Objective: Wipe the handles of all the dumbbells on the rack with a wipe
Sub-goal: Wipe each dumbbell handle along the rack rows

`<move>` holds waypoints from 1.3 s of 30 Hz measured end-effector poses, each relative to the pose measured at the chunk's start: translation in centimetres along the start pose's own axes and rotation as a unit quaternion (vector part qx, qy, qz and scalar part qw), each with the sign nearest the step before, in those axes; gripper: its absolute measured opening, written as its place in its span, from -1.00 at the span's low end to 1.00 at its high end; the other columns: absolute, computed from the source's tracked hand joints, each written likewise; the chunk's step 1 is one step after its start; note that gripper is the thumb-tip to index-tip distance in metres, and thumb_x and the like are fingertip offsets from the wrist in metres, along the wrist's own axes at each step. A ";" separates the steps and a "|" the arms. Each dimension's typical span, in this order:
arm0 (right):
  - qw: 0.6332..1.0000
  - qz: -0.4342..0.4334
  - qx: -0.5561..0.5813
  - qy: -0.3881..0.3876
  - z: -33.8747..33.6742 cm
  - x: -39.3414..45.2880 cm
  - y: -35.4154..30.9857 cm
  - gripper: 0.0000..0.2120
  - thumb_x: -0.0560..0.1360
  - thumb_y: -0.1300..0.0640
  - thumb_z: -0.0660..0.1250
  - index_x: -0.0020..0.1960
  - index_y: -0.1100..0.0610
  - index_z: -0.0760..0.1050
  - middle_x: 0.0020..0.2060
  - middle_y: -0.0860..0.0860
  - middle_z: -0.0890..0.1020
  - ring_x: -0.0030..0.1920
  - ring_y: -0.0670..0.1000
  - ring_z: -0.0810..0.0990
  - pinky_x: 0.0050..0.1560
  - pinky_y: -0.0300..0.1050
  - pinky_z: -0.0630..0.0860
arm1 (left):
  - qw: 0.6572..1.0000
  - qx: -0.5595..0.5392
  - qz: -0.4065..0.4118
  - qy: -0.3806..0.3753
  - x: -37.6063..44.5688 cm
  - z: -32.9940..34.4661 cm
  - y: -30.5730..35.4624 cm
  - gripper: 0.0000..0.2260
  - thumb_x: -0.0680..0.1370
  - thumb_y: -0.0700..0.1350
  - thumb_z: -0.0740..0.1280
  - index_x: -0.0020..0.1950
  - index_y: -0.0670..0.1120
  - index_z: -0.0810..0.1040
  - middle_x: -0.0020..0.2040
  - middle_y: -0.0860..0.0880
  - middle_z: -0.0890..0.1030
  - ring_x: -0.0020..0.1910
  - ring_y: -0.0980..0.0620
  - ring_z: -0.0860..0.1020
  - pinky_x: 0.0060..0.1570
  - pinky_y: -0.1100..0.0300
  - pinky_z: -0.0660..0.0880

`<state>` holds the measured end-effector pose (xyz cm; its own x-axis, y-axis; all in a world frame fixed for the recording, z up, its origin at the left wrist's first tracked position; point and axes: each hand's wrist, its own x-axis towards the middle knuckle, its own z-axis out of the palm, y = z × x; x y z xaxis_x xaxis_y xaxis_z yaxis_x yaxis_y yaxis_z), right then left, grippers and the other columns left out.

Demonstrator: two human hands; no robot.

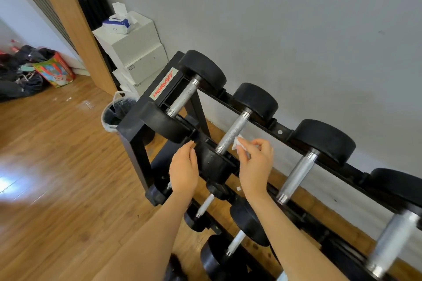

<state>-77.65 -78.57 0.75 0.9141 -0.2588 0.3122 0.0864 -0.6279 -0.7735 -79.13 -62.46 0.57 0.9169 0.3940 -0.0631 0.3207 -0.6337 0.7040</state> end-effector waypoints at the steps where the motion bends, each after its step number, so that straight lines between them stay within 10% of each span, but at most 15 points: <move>1: 1.000 0.015 0.022 -0.008 0.3 -1.1 -0.3 -0.78 0.49 0.18 0.40 0.13 0.05 0.62 -0.04 -0.06 0.43 -0.05 -0.09 0.40 -0.18 -0.31 0.46 | 1.000 -0.010 -0.002 -0.011 -0.1 -0.3 -0.2 -0.67 0.69 -0.09 0.12 0.43 -0.02 0.45 0.34 0.01 0.53 0.34 0.03 0.45 0.35 -0.01 0.40; 16: 0.996 -0.064 -0.048 0.035 6.0 -8.0 -0.7 -0.73 0.46 0.18 0.42 0.16 0.08 0.61 0.04 0.07 0.56 0.03 0.02 0.44 -0.17 -0.09 0.55 | 0.992 0.009 0.094 -0.081 -0.2 -0.9 -2.4 -0.65 0.69 -0.09 0.10 0.48 0.01 0.38 0.43 0.05 0.45 0.41 0.14 0.35 0.31 0.34 0.19; 30: 0.994 -0.039 -0.079 0.060 7.2 -8.9 -2.9 -0.69 0.43 0.22 0.45 0.17 0.13 0.61 -0.04 0.05 0.56 -0.02 -0.13 0.31 -0.12 -0.39 0.31 | 0.950 0.194 0.241 0.035 9.7 -5.9 -4.9 -0.60 0.63 -0.11 0.24 0.48 -0.06 0.38 0.56 -0.19 0.21 0.55 -0.20 0.14 0.49 -0.12 0.08; 39: 0.980 -0.076 -0.160 0.087 8.3 -5.7 -4.0 -0.80 0.44 0.14 0.45 0.07 0.08 0.64 0.08 0.06 0.61 0.13 0.07 0.48 0.14 -0.04 0.32 | 0.936 0.228 0.269 0.009 11.2 -6.1 -5.9 -0.57 0.65 -0.05 0.19 0.54 0.00 0.29 0.60 -0.16 0.08 0.58 -0.16 0.00 0.47 -0.02 -0.06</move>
<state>-79.93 -68.50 -2.55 0.8163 -0.2489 0.5212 0.0620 -0.8594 -0.5075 -72.18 -50.23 -0.01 0.9720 -0.0550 0.2286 -0.1141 -0.9604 0.2542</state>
